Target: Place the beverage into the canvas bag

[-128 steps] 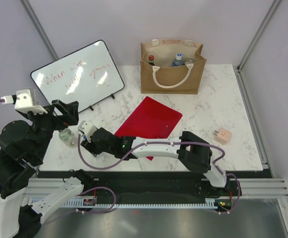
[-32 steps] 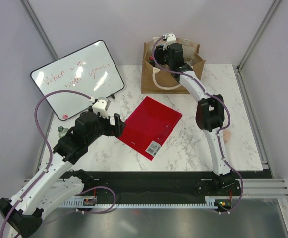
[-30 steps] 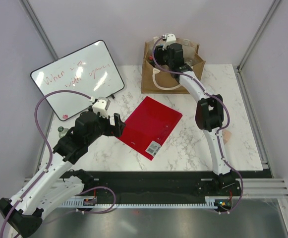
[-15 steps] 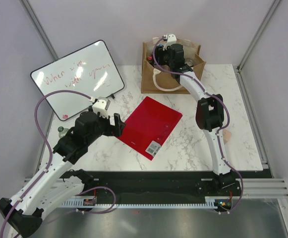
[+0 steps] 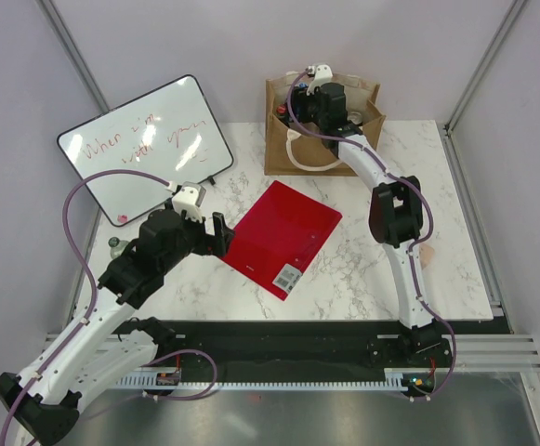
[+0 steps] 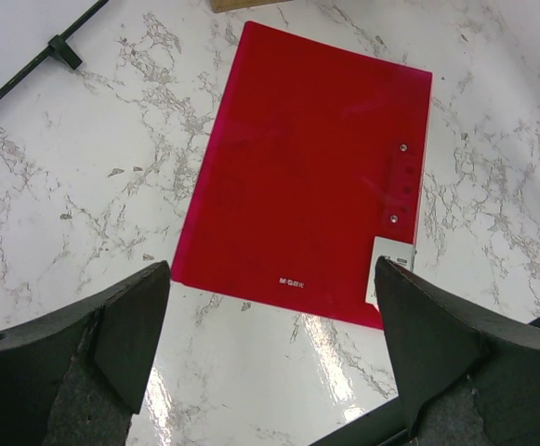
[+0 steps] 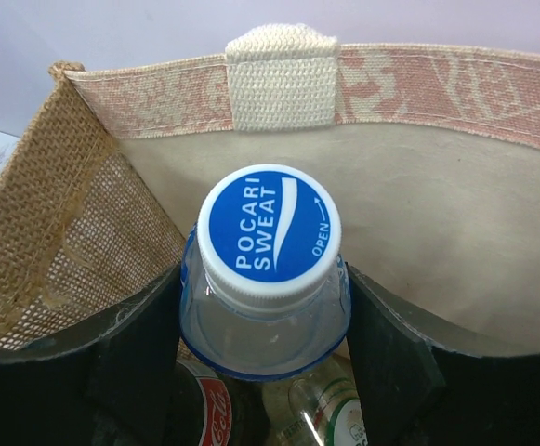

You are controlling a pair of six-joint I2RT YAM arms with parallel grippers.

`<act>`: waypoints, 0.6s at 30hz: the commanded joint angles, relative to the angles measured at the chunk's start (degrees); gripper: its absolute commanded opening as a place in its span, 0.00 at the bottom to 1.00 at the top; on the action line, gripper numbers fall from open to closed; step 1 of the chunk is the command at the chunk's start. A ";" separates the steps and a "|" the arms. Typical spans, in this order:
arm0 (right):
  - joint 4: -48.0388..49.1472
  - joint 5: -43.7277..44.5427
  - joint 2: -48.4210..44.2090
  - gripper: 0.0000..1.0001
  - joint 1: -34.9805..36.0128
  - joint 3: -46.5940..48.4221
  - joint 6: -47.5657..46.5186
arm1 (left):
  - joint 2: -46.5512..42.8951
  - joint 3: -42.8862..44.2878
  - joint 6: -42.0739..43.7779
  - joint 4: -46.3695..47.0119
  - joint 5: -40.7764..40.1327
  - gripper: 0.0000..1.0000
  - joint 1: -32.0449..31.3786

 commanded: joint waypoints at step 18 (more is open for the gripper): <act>3.79 0.86 -9.95 0.77 0.16 -2.93 -2.16 | -0.62 -0.21 1.91 2.33 -0.46 0.97 0.12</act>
